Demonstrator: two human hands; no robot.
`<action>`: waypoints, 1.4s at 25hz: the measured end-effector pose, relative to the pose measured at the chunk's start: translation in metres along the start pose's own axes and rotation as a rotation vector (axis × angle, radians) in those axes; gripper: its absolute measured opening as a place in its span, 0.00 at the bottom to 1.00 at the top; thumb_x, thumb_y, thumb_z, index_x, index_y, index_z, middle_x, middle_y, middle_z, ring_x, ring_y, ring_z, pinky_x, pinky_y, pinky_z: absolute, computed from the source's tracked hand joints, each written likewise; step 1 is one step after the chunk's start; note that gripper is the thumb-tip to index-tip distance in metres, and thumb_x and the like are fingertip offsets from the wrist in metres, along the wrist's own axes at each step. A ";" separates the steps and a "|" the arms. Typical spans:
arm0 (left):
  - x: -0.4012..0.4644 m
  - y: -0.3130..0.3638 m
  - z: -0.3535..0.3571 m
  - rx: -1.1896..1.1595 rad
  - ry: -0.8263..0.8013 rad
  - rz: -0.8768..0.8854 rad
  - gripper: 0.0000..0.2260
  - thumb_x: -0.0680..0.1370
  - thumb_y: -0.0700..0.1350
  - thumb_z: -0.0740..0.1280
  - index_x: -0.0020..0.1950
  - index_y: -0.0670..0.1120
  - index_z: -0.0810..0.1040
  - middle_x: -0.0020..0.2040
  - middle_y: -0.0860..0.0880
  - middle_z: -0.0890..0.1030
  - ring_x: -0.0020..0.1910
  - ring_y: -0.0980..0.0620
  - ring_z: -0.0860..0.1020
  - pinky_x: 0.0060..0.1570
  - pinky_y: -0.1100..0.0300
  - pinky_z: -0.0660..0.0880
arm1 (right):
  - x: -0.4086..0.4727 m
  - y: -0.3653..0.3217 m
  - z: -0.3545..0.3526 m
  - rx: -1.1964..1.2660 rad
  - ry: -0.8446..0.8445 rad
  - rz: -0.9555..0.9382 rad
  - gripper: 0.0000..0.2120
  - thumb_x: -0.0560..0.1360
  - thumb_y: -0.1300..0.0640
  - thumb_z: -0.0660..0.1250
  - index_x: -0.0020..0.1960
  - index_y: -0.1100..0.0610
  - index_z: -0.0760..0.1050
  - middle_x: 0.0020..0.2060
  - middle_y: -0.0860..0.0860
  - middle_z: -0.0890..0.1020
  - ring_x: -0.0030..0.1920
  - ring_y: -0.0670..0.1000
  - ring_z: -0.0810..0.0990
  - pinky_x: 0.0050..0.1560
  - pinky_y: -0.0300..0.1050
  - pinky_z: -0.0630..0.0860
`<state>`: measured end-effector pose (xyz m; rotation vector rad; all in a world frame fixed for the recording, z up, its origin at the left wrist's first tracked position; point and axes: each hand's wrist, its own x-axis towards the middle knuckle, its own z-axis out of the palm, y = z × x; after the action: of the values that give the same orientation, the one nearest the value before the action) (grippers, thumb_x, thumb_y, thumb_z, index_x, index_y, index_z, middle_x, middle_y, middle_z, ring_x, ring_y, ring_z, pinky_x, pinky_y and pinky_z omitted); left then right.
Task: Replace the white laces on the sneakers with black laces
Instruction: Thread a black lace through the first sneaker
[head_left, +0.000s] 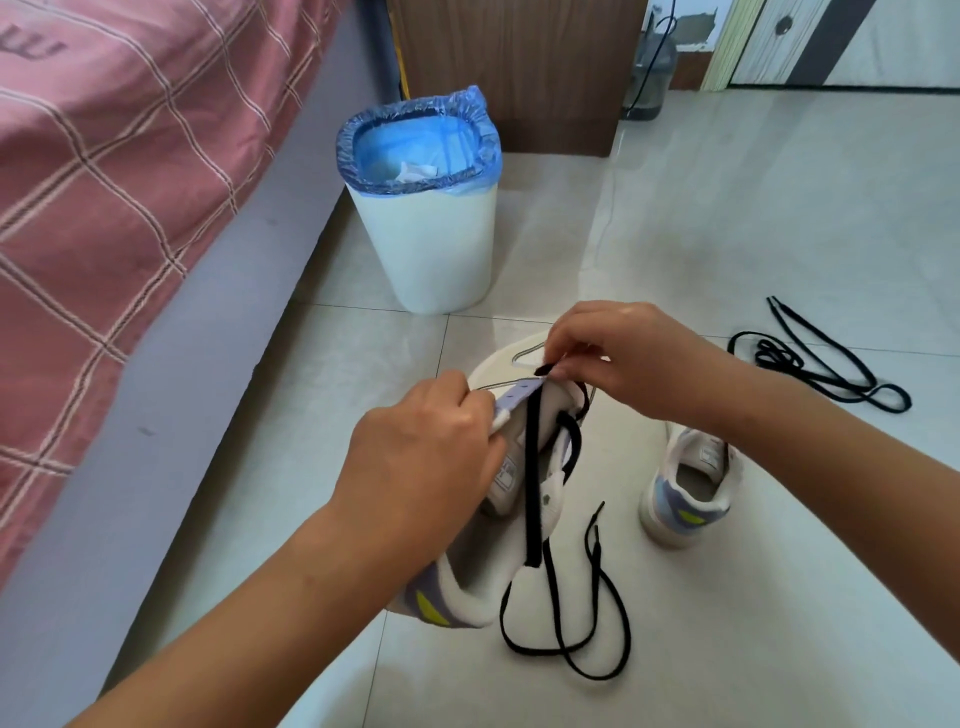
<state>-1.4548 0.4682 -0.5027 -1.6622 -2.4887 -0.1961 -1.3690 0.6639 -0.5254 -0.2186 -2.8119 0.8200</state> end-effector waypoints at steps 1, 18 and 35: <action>0.000 0.000 0.001 0.013 0.010 0.006 0.17 0.71 0.50 0.54 0.37 0.47 0.81 0.31 0.50 0.74 0.26 0.50 0.75 0.26 0.68 0.45 | 0.000 0.002 0.000 -0.002 0.001 0.021 0.02 0.72 0.63 0.70 0.44 0.61 0.81 0.43 0.55 0.81 0.41 0.54 0.78 0.47 0.47 0.74; -0.004 0.011 0.022 0.155 -0.046 0.047 0.16 0.51 0.41 0.82 0.31 0.44 0.77 0.28 0.48 0.72 0.23 0.50 0.71 0.25 0.66 0.50 | -0.003 -0.008 0.012 -0.117 -0.084 0.024 0.12 0.75 0.53 0.63 0.45 0.60 0.81 0.42 0.54 0.81 0.42 0.56 0.78 0.44 0.49 0.75; -0.007 0.011 0.030 0.095 -0.158 0.093 0.20 0.45 0.42 0.83 0.30 0.44 0.77 0.27 0.48 0.72 0.20 0.50 0.70 0.25 0.67 0.46 | 0.001 -0.011 0.022 -0.449 -0.118 -0.288 0.11 0.63 0.69 0.60 0.35 0.56 0.60 0.25 0.52 0.62 0.21 0.54 0.61 0.22 0.39 0.58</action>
<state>-1.4431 0.4721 -0.5333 -1.8130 -2.4787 0.0656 -1.3756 0.6440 -0.5373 0.1736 -3.0013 0.1396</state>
